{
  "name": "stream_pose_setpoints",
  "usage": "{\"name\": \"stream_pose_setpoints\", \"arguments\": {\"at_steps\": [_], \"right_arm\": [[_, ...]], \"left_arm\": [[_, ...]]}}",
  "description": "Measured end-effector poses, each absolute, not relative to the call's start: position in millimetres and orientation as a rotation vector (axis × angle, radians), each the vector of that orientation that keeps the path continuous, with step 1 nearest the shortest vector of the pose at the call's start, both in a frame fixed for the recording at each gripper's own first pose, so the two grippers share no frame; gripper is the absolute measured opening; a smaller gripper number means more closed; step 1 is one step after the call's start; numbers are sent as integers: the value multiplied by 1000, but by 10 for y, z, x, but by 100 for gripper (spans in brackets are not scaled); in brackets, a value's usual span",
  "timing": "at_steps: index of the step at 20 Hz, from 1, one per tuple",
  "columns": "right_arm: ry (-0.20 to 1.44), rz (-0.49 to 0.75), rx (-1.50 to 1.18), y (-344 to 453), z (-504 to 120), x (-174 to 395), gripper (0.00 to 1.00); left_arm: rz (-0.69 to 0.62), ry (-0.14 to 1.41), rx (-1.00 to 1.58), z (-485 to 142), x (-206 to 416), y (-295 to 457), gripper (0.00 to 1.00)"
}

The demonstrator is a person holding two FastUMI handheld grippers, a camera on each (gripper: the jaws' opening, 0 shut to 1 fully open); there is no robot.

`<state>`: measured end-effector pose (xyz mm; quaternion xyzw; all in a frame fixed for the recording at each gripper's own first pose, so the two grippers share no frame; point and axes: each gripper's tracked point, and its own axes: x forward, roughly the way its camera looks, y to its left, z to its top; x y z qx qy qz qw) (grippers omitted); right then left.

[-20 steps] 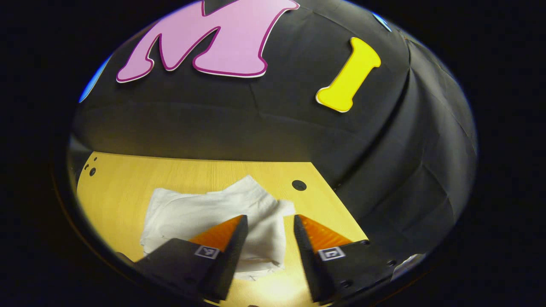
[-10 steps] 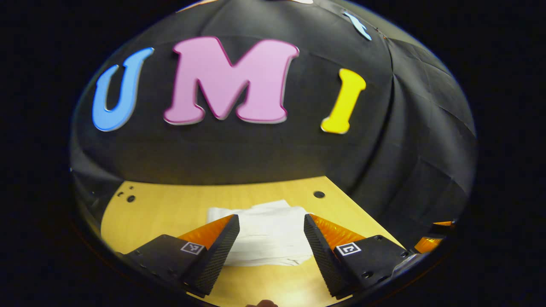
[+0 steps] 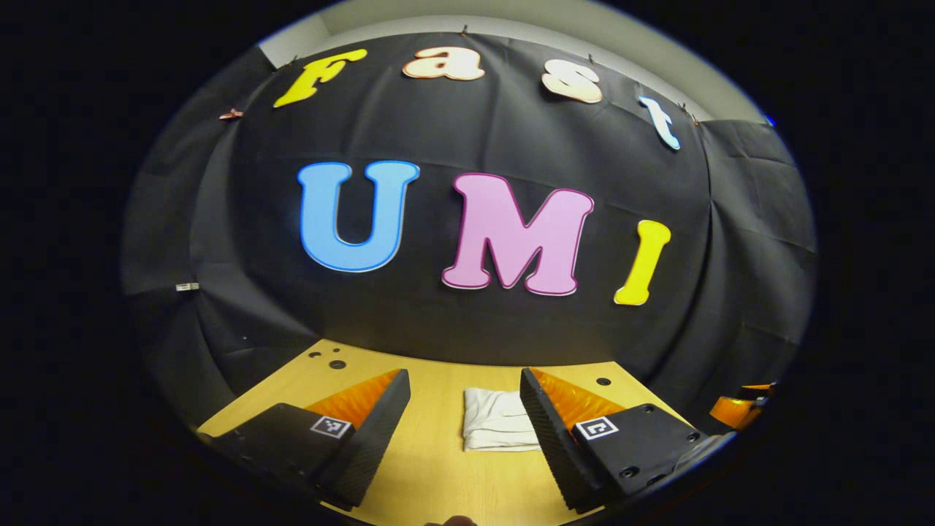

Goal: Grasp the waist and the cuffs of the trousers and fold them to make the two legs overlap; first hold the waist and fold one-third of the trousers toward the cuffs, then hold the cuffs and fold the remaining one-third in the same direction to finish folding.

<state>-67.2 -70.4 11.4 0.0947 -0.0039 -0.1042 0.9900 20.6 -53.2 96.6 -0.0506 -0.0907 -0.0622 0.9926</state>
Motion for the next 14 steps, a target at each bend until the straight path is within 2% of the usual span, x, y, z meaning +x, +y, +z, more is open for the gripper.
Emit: {"name": "stream_pose_setpoints", "arguments": {"at_steps": [7, 11, 14], "right_arm": [[33, -228, 219, -342, -264, -958, 99], [95, -236, 246, -234, -557, -1126, 99], [137, -223, 242, -146, -680, -1162, 99]], "left_arm": [[17, -183, -140, 410, -392, 208, 96], [-47, -78, -120, -14, -522, 82, 96], [-88, -65, -103, -31, -552, -50, 96]]}}
